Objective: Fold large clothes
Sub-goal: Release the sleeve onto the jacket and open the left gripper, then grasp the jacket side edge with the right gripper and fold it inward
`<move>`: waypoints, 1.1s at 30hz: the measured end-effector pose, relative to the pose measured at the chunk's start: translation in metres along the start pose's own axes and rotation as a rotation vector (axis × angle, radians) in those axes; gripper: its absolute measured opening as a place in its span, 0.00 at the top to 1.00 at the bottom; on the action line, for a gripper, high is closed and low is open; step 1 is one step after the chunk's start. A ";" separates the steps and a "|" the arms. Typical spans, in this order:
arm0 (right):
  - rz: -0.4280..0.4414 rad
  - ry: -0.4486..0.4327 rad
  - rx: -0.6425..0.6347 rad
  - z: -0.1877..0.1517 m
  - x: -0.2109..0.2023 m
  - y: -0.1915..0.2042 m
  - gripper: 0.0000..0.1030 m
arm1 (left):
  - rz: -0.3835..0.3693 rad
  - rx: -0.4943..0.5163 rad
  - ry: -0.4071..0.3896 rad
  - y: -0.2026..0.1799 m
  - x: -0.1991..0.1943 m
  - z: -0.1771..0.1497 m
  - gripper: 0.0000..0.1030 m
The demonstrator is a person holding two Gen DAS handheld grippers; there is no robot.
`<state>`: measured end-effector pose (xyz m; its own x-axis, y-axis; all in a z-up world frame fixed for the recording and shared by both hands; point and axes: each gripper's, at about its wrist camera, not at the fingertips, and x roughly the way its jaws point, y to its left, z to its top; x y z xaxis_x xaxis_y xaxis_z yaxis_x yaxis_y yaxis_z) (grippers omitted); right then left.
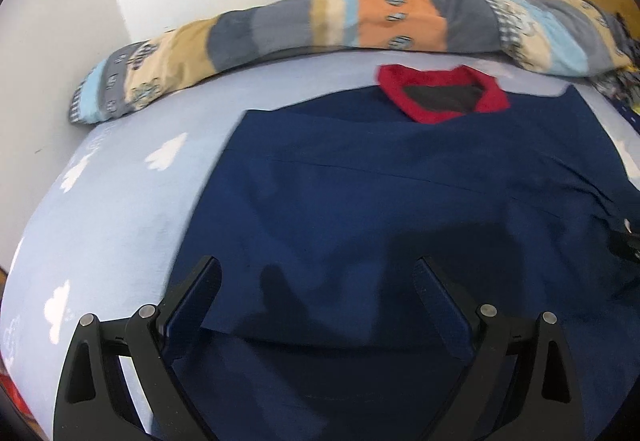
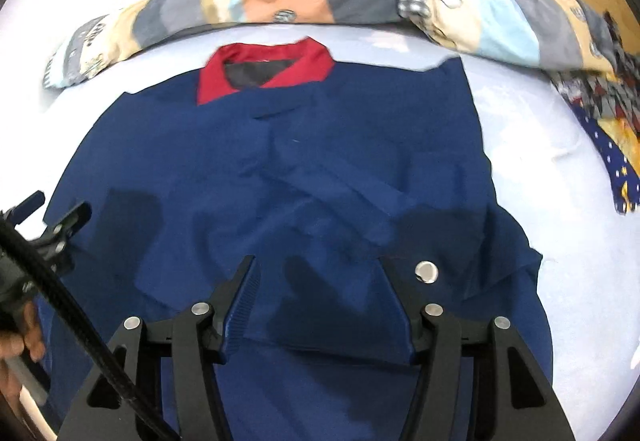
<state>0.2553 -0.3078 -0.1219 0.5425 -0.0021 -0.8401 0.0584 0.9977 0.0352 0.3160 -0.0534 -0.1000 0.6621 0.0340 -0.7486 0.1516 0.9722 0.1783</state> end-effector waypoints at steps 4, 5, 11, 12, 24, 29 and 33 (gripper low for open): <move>-0.006 0.080 0.040 -0.004 0.024 -0.009 0.39 | -0.023 0.051 0.076 -0.013 0.018 -0.012 0.06; -0.013 0.096 0.032 -0.007 0.028 -0.010 0.38 | -0.030 0.046 0.085 -0.013 0.021 -0.014 0.06; -0.014 0.089 -0.005 -0.006 0.018 0.000 0.35 | -0.043 0.002 0.079 -0.007 0.012 -0.013 0.06; -0.009 0.081 -0.012 -0.005 0.015 0.002 0.35 | -0.043 0.016 0.071 -0.010 0.007 -0.013 0.06; 0.015 0.115 -0.138 -0.033 0.006 0.038 0.35 | -0.091 0.210 0.162 -0.058 -0.008 -0.043 0.06; 0.026 0.116 -0.137 -0.036 0.002 0.037 0.35 | -0.111 0.114 0.181 -0.047 -0.018 -0.041 0.06; 0.082 0.063 -0.116 -0.038 -0.031 0.034 0.35 | -0.107 0.118 0.127 -0.047 -0.047 -0.038 0.06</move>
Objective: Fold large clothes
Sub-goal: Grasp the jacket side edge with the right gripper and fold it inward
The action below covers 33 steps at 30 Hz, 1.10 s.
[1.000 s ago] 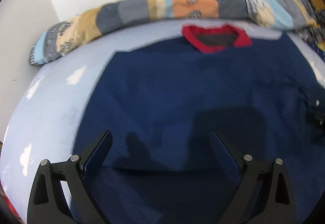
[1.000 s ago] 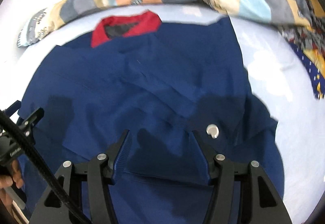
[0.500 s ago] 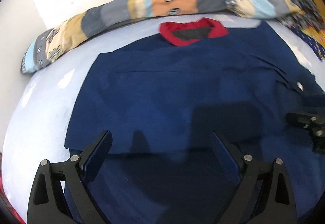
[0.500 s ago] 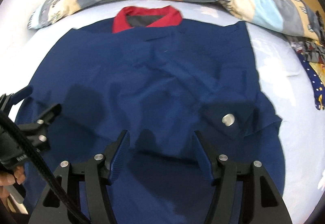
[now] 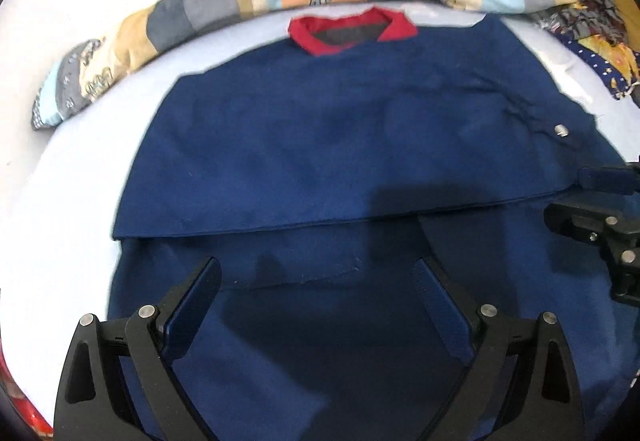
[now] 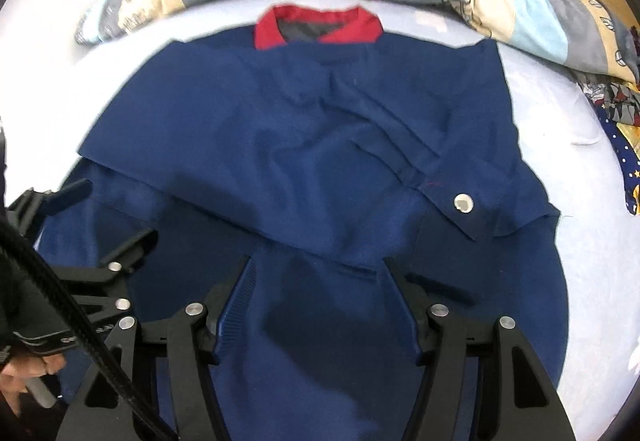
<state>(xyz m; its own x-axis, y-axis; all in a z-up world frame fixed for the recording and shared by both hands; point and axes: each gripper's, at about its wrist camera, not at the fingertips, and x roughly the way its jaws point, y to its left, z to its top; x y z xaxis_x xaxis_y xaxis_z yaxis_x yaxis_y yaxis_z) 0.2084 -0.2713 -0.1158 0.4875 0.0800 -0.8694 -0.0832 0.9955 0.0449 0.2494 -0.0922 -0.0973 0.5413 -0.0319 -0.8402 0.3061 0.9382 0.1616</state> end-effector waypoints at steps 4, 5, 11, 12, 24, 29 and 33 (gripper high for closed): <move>0.026 -0.041 0.025 -0.017 -0.027 -0.008 0.34 | -0.016 -0.016 -0.035 -0.002 -0.028 -0.011 0.06; 0.031 -0.052 0.036 -0.022 -0.033 -0.012 0.34 | -0.024 -0.024 -0.048 -0.001 -0.035 -0.017 0.06; 0.093 -0.092 0.154 -0.063 -0.059 -0.034 0.34 | -0.026 -0.075 -0.072 0.007 -0.064 -0.052 0.06; 0.106 -0.101 0.166 -0.069 -0.063 -0.036 0.33 | -0.030 -0.079 -0.076 0.008 -0.070 -0.054 0.06; 0.106 -0.110 0.254 -0.167 -0.091 -0.068 0.31 | -0.026 -0.132 -0.114 0.038 -0.107 -0.090 0.06; 0.065 -0.147 0.341 -0.193 -0.114 -0.106 0.26 | -0.027 -0.170 -0.061 0.072 -0.102 -0.120 0.06; 0.044 -0.114 0.433 -0.218 -0.117 -0.141 0.26 | -0.013 -0.193 -0.012 0.098 -0.101 -0.146 0.06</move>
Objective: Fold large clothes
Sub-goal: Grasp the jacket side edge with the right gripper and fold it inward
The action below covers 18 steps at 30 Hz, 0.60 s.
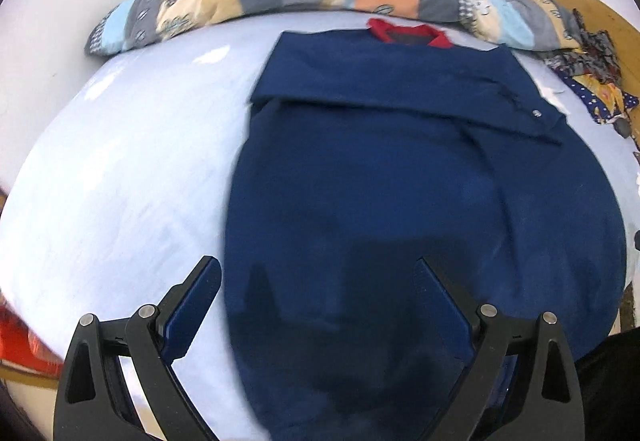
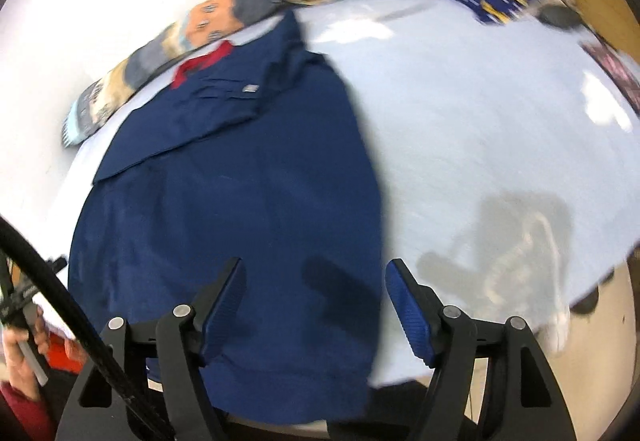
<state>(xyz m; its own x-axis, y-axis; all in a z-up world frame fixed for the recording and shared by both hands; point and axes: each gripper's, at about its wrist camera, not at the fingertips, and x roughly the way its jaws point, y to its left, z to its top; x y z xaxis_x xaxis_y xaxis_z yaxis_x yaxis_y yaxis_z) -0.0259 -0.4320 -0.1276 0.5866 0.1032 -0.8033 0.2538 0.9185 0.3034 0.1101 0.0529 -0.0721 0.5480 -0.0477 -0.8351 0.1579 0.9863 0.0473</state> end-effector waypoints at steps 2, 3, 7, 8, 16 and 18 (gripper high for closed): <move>0.009 0.021 0.076 -0.005 0.000 -0.020 0.26 | -0.006 -0.010 0.016 0.013 -0.002 -0.009 0.06; 0.022 0.034 0.099 -0.008 0.002 -0.025 0.26 | -0.009 -0.018 0.024 0.018 -0.003 -0.013 0.06; 0.085 0.123 0.190 -0.022 0.018 -0.038 0.24 | -0.032 -0.074 0.075 0.040 -0.006 -0.027 0.06; 0.102 0.144 0.212 -0.026 0.022 -0.040 0.24 | -0.037 -0.093 0.080 0.047 -0.008 -0.031 0.06; 0.113 0.229 0.139 -0.051 0.046 -0.006 0.21 | -0.123 -0.256 0.106 0.088 -0.022 -0.051 0.06; 0.102 0.234 0.057 -0.056 0.048 0.011 0.53 | -0.147 -0.284 0.132 0.095 -0.020 -0.056 0.06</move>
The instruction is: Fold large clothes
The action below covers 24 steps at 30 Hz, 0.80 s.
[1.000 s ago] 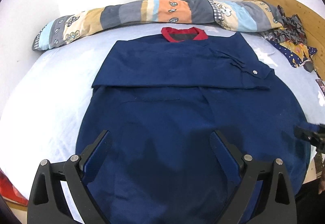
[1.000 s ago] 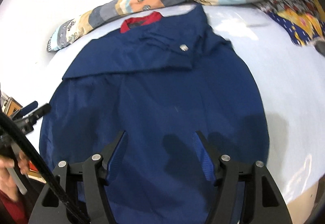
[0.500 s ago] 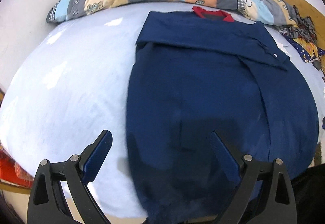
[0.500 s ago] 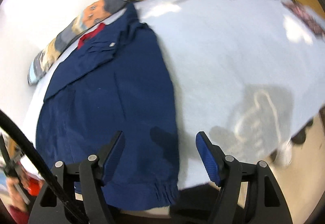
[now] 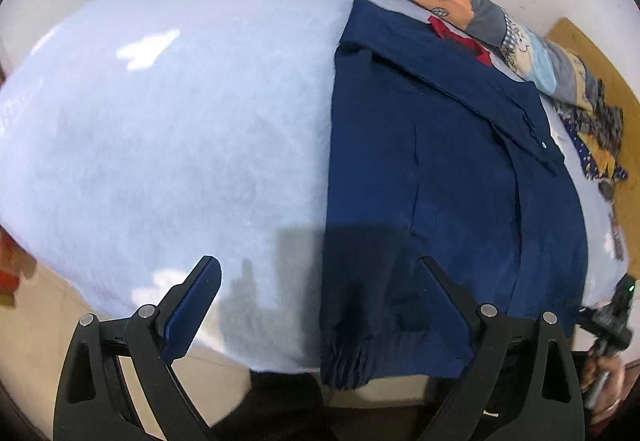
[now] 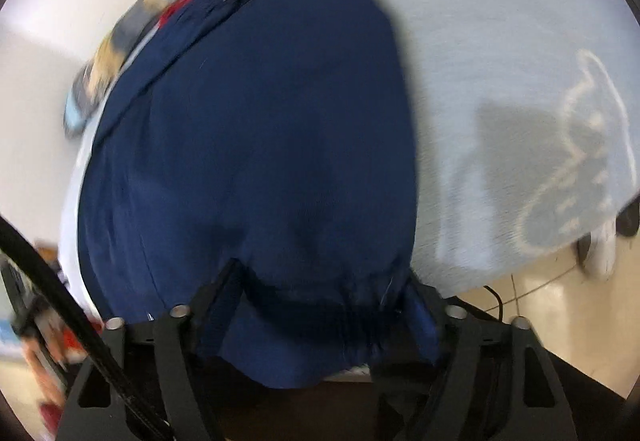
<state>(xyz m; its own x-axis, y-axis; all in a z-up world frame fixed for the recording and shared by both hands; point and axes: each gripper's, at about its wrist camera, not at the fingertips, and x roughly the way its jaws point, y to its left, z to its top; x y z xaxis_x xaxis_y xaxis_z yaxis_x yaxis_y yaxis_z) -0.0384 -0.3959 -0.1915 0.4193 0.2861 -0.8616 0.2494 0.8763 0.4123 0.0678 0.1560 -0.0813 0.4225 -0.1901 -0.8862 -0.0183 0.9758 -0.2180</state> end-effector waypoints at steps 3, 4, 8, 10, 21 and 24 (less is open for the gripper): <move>0.088 -0.016 -0.028 -0.003 -0.004 0.011 0.77 | -0.013 0.009 0.043 0.001 0.004 -0.005 0.06; 0.125 -0.042 -0.027 -0.003 -0.010 0.013 0.78 | -0.010 0.027 0.056 -0.001 0.004 -0.008 0.06; 0.333 -0.229 -0.062 -0.002 -0.050 0.023 0.79 | -0.011 0.053 0.086 -0.010 0.010 -0.013 0.06; 0.376 -0.319 -0.101 0.000 -0.070 0.032 0.79 | -0.015 0.053 0.094 -0.012 0.011 -0.015 0.06; 0.470 -0.457 -0.100 0.050 -0.112 0.045 0.79 | -0.125 0.047 0.177 -0.021 0.026 -0.017 0.10; 0.488 -0.475 -0.092 0.065 -0.118 0.047 0.79 | -0.174 0.012 0.200 -0.021 0.032 -0.017 0.10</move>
<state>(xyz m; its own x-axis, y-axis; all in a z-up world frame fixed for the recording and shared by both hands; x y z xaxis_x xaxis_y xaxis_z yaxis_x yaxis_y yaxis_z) -0.0199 -0.4139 -0.0514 0.8073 0.4741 -0.3514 -0.1323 0.7257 0.6752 0.0658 0.1276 -0.1118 0.2305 -0.3716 -0.8993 0.0504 0.9275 -0.3703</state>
